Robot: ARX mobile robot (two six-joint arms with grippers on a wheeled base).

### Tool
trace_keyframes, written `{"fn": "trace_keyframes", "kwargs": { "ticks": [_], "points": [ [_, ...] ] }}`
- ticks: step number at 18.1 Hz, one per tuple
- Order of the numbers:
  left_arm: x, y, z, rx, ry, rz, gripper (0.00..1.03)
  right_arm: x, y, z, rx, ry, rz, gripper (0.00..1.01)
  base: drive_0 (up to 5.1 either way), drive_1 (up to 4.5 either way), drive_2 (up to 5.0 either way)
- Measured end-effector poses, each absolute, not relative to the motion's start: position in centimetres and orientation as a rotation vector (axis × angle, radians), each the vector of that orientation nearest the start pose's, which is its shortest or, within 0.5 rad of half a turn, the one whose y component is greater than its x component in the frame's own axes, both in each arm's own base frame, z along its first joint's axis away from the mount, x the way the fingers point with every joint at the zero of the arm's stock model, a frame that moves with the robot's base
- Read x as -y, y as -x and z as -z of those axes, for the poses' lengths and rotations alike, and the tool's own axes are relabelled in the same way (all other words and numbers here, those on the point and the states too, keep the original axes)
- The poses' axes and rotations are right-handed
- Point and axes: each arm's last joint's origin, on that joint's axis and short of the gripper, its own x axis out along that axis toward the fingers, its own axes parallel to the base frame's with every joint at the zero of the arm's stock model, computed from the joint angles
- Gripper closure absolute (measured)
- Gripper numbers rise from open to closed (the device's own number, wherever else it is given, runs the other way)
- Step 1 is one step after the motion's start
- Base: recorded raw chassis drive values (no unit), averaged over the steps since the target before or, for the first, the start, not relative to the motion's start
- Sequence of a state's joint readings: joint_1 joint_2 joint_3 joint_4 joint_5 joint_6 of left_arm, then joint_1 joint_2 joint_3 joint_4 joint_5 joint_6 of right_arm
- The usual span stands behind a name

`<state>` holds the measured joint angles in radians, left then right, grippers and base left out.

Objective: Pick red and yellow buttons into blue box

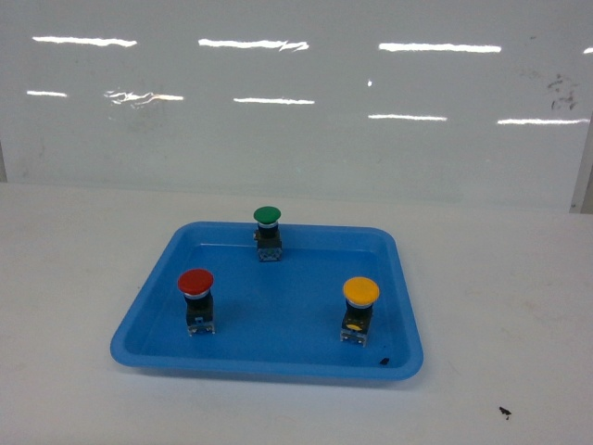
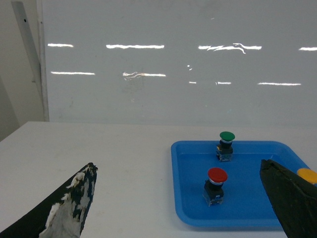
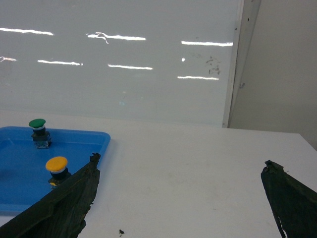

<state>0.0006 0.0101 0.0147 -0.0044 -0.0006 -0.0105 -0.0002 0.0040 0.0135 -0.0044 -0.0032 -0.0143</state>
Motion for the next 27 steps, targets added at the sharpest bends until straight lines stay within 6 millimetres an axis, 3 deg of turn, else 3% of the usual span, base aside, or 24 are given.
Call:
{"fn": "trace_keyframes", "kwargs": {
  "ticks": [19, 25, 26, 27],
  "points": [
    [0.1, -9.8, -17.0, 0.022, 0.004, -0.010, 0.05, 0.1, -9.8, -16.8, 0.014, 0.012, -0.004, 0.03, 0.0, 0.00, 0.0],
    [0.5, -11.7, -17.6, 0.033, -0.024, 0.036, 0.05, 0.6, -11.2, -17.1, 0.005, -0.022, 0.029, 0.03, 0.0, 0.00, 0.0],
    [0.1, -12.6, -17.5, 0.014, -0.036, 0.016, 0.05, 0.3, -11.8, -17.2, -0.013, -0.031, 0.004, 0.03, 0.0, 0.00, 0.0],
    [-0.1, -14.7, -18.9, 0.041, -0.069, 0.018, 0.05, -0.3, -13.0, -18.3, 0.007, -0.053, -0.022, 0.03, 0.0, 0.00, 0.0]
  ]
}}
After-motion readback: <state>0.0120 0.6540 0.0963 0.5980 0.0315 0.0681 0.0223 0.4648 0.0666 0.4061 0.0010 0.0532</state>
